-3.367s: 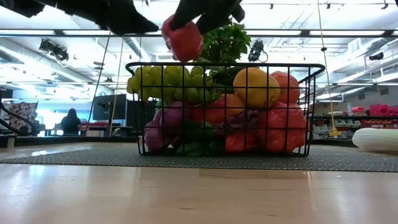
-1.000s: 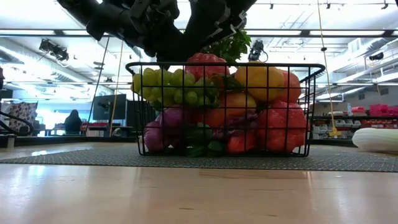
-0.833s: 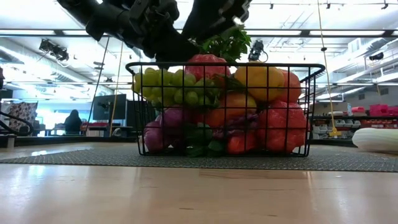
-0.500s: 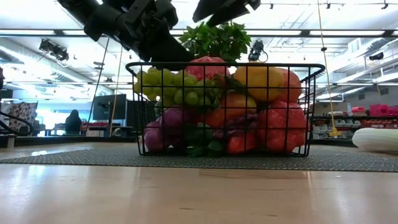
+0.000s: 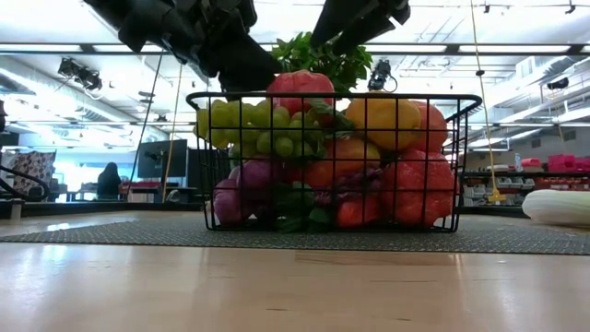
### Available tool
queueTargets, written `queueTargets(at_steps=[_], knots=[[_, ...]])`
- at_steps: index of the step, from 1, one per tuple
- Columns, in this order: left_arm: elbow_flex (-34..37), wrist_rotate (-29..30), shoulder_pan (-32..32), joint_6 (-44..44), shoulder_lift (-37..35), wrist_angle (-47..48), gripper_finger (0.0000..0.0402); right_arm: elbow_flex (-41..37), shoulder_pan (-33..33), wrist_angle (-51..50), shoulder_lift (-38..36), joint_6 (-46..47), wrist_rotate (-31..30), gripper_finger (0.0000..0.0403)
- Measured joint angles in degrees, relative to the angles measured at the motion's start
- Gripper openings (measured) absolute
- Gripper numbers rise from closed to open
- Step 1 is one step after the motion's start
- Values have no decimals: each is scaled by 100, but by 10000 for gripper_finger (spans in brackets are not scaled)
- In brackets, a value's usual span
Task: Build produce basket
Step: Put the pumpkin into the wire basket, then put the celery into the wire basket
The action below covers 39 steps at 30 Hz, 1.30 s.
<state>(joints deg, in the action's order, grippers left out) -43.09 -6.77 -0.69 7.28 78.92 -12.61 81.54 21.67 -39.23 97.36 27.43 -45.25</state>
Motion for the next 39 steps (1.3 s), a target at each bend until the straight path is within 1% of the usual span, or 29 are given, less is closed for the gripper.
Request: queueTargets(at_steps=[6,11,16,20,21,25,28,33,36,39], knots=[[-2,0,-4,133,-3,-37,172,0,-128,111,0,8,-256,334],[-11,-5,-2,202,-9,-74,172,-9,-189,86,2,8,-257,334],[-12,-3,-29,280,-15,-169,172,-13,-64,17,-35,114,-185,334],[-15,-11,-116,495,-18,-644,172,-13,-26,-244,-76,530,101,334],[-17,-34,-150,440,-26,-849,172,-13,-26,-374,-86,602,172,334],[-34,-449,-218,-48,-264,-1332,172,-15,79,-732,-123,609,264,334],[-28,-498,-210,-171,-528,-1389,172,-20,289,-652,-224,315,-22,334],[-20,-406,-214,-182,-634,-1580,172,-20,523,-401,-525,-346,-982,334],[-27,-332,-214,-417,-667,-1786,172,-23,474,-409,-715,-498,-1060,334],[-27,-317,-214,-453,-746,-1766,172,-35,346,-388,-830,-696,-1009,334]])
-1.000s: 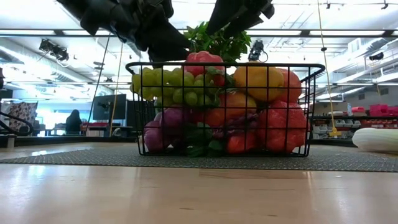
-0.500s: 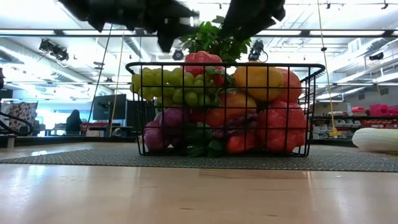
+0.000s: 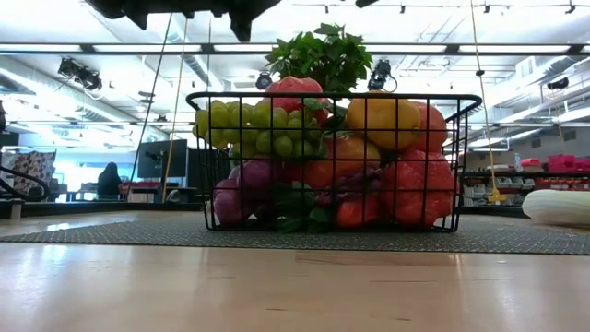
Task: Build produce basket
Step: Put the celery into the wire basket
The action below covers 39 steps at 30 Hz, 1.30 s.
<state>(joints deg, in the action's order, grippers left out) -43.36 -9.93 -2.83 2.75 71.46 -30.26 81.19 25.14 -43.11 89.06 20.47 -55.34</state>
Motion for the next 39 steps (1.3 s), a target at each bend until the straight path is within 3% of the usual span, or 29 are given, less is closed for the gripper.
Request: queueTargets(at_steps=[4,10,18,23,27,32,39], knots=[[9,1,4,-77,-184,153,172,-9,-343,450,-26,-678,752,334],[-7,-2,-121,-383,-953,849,172,-9,-992,1451,-9,-1655,3104,334],[7,198,-533,-360,-2060,2634,172,-9,-1848,1768,-13,-2174,4301,334],[442,207,-521,-466,-2309,2655,172,-11,-2385,1189,-64,-2161,4588,334],[1078,309,-528,-344,-2437,2062,172,-11,-2660,358,-220,-1922,4744,334],[1740,416,-540,-167,-2664,1057,172,-11,-2735,-161,-495,-1699,4858,334],[2052,425,-542,186,-3057,1089,172,-11,-2716,-431,-905,-1449,4647,334]])
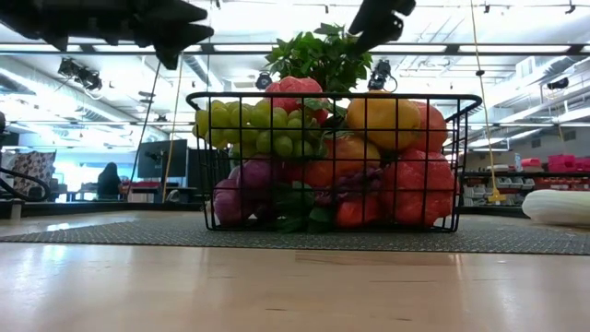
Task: Build produce basket
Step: Put the celery into the wire basket
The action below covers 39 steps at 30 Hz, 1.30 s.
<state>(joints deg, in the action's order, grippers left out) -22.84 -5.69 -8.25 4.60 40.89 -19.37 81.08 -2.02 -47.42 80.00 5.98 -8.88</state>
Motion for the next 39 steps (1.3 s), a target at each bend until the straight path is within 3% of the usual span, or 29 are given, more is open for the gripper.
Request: queueTargets(at_steps=[5,10,17,21,28,39], knots=[[116,6,146,114,-125,30,172,-207,0,4,-336,65,-36,334],[132,11,223,100,-123,-93,172,-1113,-96,913,-940,-56,-38,334],[130,251,-84,-119,-176,-1612,172,-2040,-127,1339,-1924,470,-196,334],[102,216,-359,-32,-200,-1837,172,-2098,-138,764,-2302,1364,-762,334],[130,-381,-216,188,-149,-79,172,-2098,-295,-1023,-2523,2770,-1215,334],[123,-353,231,482,-154,74,172,-2098,-497,-2941,-1856,4446,-454,334]])
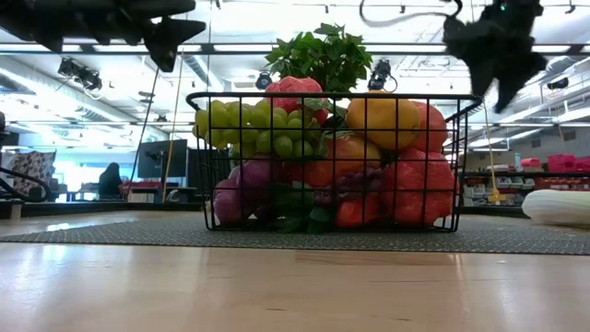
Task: Build produce basket
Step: Put the celery into the wire basket
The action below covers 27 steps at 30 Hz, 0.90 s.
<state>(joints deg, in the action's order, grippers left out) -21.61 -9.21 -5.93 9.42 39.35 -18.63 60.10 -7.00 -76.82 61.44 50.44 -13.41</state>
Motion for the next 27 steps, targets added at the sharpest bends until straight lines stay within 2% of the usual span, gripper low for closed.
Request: queueTargets(at_steps=[5,14,19,27], knots=[[-2,160,135,13,0,-2,172,-2,99,-720,357,343,0,334],[-4,166,292,47,0,-44,172,-720,200,-366,523,612,617,334],[-5,166,401,45,0,-83,172,-1112,220,-288,487,826,715,334],[-7,166,433,47,0,-83,172,-1517,333,496,502,979,1048,332]])
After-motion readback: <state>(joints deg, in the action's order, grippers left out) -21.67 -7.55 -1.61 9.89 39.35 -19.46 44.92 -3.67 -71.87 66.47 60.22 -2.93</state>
